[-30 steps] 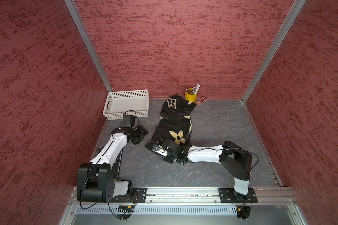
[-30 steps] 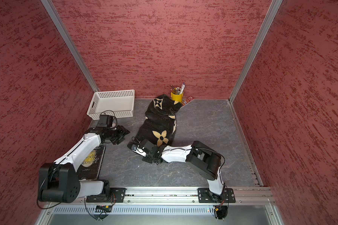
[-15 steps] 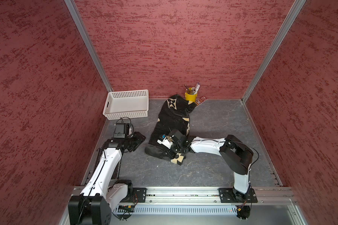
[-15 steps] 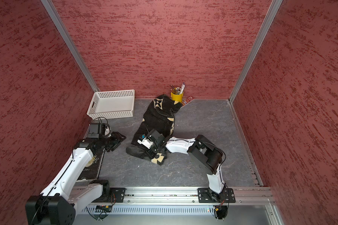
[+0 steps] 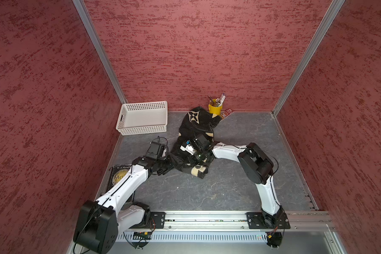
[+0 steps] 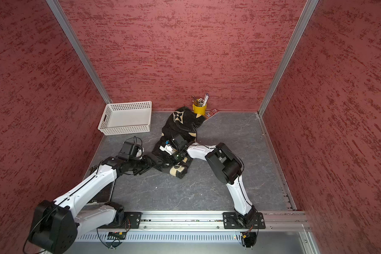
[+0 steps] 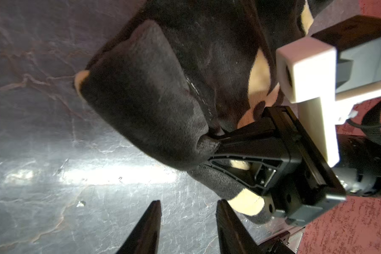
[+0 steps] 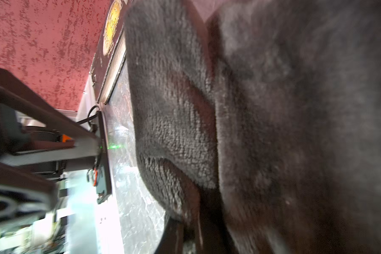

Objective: Roll up the pillowcase
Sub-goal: Roll the pillowcase at the center of the board.

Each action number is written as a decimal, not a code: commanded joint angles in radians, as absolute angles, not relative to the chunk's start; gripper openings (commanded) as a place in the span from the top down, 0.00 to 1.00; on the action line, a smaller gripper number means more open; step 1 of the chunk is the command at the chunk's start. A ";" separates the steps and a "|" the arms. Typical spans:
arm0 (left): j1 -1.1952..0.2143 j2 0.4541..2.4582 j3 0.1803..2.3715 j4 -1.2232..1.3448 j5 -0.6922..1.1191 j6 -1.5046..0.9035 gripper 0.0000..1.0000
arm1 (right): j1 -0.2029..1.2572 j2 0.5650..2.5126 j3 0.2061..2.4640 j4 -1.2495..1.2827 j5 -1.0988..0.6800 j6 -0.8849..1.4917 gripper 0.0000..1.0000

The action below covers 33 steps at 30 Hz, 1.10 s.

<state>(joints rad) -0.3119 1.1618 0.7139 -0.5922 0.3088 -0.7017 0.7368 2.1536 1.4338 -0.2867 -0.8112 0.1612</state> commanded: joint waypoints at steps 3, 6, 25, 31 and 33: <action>-0.318 1.317 0.820 -0.507 0.238 -0.704 0.61 | 0.730 2.168 1.454 -0.339 -0.855 0.171 1.00; -0.314 1.365 0.850 -0.485 0.242 -0.710 0.64 | 0.730 2.142 1.434 -0.335 -0.831 0.168 1.00; -0.183 1.089 0.803 -0.699 0.282 -0.676 0.66 | 0.789 2.116 1.331 -0.157 -1.014 0.446 1.00; -0.348 1.082 0.726 -0.666 0.257 -0.744 0.71 | 0.766 2.191 1.398 -0.210 -1.010 0.449 1.00; -0.363 1.105 0.698 -0.633 0.252 -0.767 0.71 | 0.764 2.195 1.395 -0.208 -1.001 0.450 1.00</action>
<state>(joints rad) -0.3470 1.0897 0.7288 -0.6666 0.2630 -0.7292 0.7715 2.1735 1.3746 -0.1787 -0.9993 0.4400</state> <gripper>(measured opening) 0.286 0.083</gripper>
